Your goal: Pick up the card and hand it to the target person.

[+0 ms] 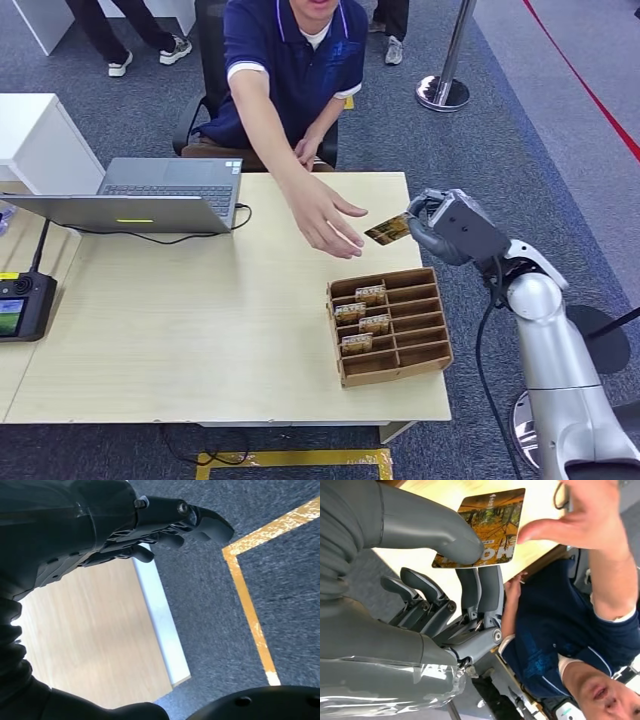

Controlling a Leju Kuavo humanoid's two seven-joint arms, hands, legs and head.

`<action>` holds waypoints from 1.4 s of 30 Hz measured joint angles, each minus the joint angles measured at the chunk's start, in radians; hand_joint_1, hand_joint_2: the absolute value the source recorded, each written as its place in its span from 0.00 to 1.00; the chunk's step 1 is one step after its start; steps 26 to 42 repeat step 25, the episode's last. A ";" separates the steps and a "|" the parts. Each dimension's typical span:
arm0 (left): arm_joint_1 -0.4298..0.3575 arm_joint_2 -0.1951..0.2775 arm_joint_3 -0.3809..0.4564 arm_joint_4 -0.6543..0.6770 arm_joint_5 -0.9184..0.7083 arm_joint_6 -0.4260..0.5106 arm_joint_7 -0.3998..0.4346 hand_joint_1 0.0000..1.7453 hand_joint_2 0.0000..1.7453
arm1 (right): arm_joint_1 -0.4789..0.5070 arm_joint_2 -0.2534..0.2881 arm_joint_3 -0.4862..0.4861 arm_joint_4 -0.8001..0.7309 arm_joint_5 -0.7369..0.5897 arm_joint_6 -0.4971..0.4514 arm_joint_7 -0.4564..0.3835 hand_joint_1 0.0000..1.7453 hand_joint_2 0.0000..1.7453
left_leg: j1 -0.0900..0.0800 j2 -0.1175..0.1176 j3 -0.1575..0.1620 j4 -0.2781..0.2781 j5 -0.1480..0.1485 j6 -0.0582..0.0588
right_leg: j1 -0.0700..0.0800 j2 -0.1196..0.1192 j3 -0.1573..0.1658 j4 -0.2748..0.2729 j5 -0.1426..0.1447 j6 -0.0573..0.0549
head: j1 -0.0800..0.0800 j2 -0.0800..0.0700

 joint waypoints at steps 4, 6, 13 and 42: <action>-0.002 0.000 0.000 0.000 0.000 0.001 0.000 0.00 1.00 | 0.005 0.033 0.000 0.022 -0.005 -0.021 -0.001 0.98 1.00 | 0.000 0.000 0.000 0.000 0.000 0.000 | 0.000 0.000 0.000 0.000 0.000 0.000 | 0.000 0.000; -0.002 0.000 0.000 0.000 0.000 0.001 0.000 0.00 1.00 | 0.007 0.044 0.000 0.029 -0.004 -0.027 -0.001 0.98 1.00 | 0.000 0.000 0.000 0.000 0.000 0.000 | 0.000 0.000 0.000 0.000 0.000 0.000 | 0.000 0.000; -0.003 0.000 0.000 0.000 0.000 0.004 0.003 0.00 1.00 | 0.012 0.075 0.000 0.040 0.002 -0.046 0.002 0.98 1.00 | 0.000 0.000 0.000 0.000 0.000 0.000 | 0.000 0.000 0.000 0.000 0.000 0.000 | 0.000 0.000; -0.003 0.000 0.000 0.000 -0.015 0.002 0.000 0.00 1.00 | 0.018 0.086 0.001 0.040 0.004 -0.052 0.009 0.00 1.00 | 0.000 0.000 0.000 0.000 0.000 0.000 | 0.000 0.000 0.000 0.000 0.000 0.000 | 0.000 0.000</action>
